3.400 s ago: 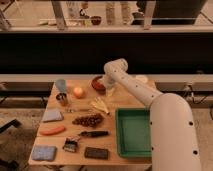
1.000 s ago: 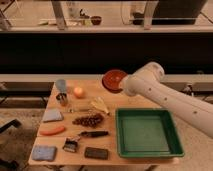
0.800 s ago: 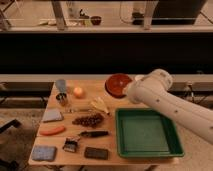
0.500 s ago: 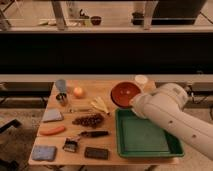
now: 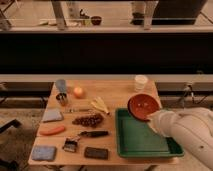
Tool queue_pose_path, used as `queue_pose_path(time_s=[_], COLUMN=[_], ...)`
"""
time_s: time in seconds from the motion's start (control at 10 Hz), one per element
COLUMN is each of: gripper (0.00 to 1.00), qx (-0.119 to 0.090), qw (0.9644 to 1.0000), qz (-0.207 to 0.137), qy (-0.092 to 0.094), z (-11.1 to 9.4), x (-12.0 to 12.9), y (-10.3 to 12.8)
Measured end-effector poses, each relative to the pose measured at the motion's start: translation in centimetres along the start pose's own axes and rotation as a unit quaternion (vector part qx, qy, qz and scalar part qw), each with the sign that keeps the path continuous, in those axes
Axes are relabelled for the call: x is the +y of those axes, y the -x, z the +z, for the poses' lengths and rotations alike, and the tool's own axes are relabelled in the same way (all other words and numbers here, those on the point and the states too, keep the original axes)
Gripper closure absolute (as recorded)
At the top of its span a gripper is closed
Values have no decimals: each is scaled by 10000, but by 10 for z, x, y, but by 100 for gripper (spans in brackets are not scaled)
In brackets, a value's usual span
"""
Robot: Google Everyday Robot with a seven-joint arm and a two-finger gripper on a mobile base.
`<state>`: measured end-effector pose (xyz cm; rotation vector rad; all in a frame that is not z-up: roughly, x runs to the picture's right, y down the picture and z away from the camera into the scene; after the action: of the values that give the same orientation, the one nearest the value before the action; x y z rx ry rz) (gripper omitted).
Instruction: Stack bowls into tray
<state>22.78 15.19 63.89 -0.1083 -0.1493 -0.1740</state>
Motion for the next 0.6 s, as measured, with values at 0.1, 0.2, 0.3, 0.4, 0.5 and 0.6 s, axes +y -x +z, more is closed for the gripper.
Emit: queue_pose_path(time_s=[0.1,0.2,0.3,0.4,0.5,0.6], gripper=[100,100,100,100,100,100], qx=[-1,12,23,32,52,69], qw=[9998,9997,9997,9997,9996,9997], qz=[183,231,248,254,261,245], qy=[9,13,33,46,63,69], z=[1,2,1,-1,-2,-4], x=[13,16,18,21,23,25], y=[-5,-7,-2,1,3,7])
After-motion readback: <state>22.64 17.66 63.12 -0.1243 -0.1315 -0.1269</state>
